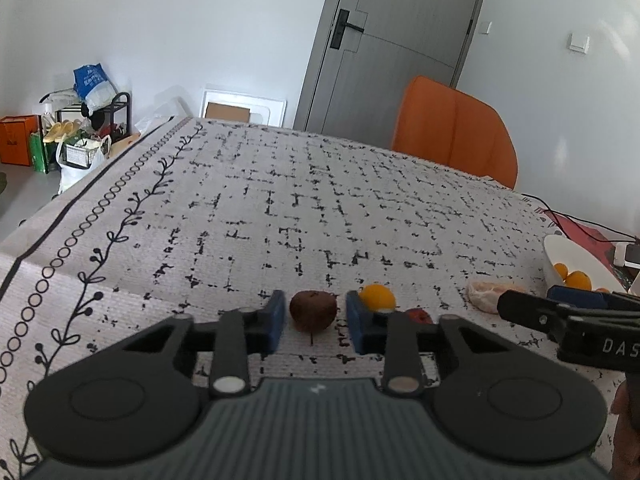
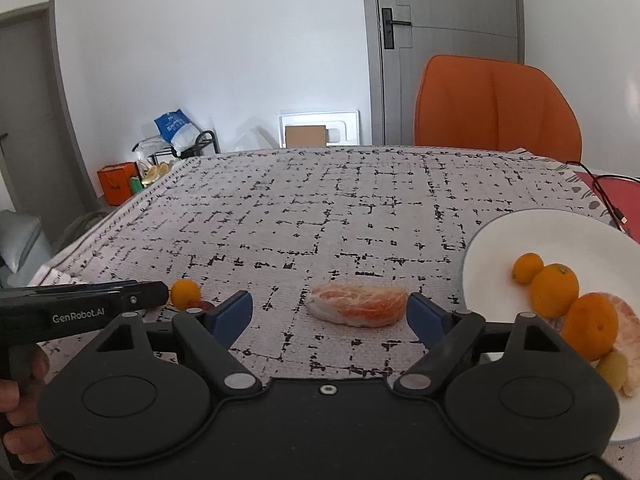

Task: Organize fruits
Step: 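Grasp the brown round fruit with the left tool while the right tool grasps a peeled orange segment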

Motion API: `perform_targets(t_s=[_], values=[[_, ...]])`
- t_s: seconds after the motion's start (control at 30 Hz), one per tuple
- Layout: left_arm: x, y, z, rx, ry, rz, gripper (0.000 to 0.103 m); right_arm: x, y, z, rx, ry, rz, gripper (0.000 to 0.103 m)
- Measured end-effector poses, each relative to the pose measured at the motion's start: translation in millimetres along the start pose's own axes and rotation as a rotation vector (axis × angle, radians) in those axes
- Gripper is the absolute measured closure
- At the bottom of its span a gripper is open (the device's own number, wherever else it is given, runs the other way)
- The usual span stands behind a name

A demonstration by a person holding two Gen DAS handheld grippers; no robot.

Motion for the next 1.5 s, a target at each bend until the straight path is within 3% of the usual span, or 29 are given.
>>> perform_targets(t_s=[0.47,0.6,0.83,1.37,1.43,1.5], values=[[7.6,15.2,-14.6,-0.014,0.038,0.031,0.079,-7.7,-24.2,4.4,-0.087,0.056,-0.038,0.025],[8.0,18.2,-21.1,-0.005,0.052,0.033,0.079,-9.3,-27.0,0.8,-0.079,0.061,-0.042,0.025],[8.4,20.3,-24.8,-0.001,0.061,0.038,0.079,-6.2,-22.8,-13.1,0.013,0.036,-0.041,0.030],[8.8,25.8,-33.9,0.009,0.085,0.042,0.079,-11.1,-43.8,-14.3,-0.033,0.047,-0.072,0.022],[9.3,26.5,-34.1,0.011,0.088,0.044,0.079,-11.2,-45.1,-14.8,-0.041,0.059,-0.068,0.026],[10.0,26.9,-33.9,0.012,0.086,0.045,0.079,-10.5,-44.7,-15.9,-0.041,0.072,-0.059,0.037]])
Point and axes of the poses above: each gripper's, at about its wrist camera, not at the fingertips, and y roughly against the way its jaws point, z to its right, x to its top, the point moved 9 cm from there along -y, roughly the way its jaws point, and after that the axes turned 12 degrees about z, right-handed, at the moved point
